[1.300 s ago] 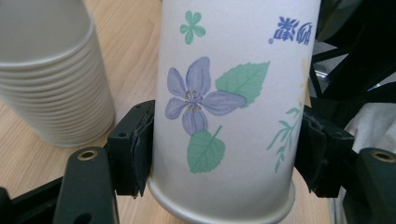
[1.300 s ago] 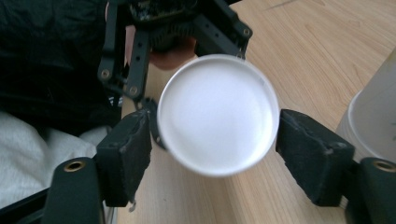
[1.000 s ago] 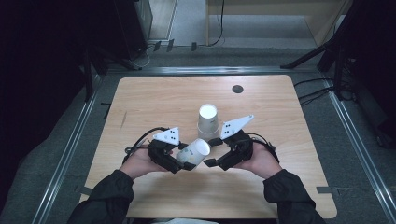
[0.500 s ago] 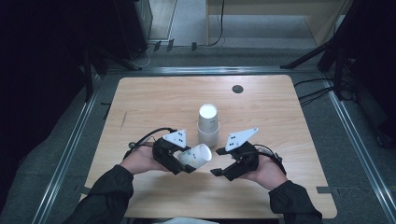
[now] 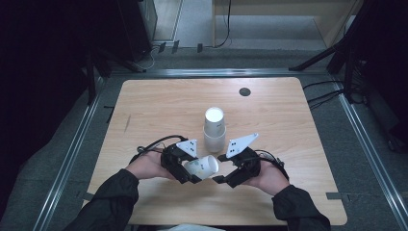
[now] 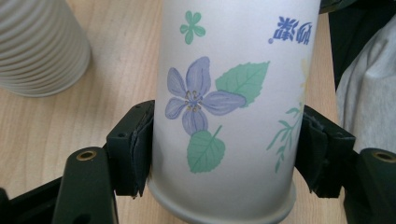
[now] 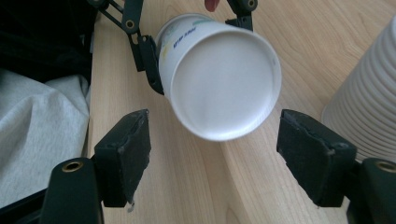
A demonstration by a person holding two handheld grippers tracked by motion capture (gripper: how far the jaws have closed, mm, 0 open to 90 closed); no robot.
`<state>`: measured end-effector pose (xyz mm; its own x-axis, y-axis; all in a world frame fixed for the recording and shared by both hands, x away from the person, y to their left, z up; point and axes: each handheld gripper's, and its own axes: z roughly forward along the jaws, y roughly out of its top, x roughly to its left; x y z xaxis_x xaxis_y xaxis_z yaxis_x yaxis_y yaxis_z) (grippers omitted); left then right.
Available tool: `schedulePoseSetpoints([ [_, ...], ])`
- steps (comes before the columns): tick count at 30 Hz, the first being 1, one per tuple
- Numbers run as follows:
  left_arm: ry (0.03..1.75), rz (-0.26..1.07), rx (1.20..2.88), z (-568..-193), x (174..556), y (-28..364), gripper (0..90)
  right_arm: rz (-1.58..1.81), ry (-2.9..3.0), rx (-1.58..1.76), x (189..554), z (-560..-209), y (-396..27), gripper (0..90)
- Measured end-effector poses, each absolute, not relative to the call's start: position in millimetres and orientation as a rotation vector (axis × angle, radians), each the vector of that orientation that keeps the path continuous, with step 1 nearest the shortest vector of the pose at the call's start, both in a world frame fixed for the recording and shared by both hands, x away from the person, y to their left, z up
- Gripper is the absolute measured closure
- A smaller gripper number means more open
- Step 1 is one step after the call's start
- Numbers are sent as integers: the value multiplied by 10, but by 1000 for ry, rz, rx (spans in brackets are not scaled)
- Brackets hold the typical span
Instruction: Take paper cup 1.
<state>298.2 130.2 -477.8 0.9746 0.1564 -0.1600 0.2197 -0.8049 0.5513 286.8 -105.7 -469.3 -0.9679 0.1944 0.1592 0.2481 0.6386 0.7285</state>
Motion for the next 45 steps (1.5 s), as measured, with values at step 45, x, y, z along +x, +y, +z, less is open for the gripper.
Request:
schedulePoseSetpoints([
  [45, 251, -130, 2420, -4681, 2926, 1278, 98, -1289, -2738, -302, 2900, -4619, -1024, 334],
])
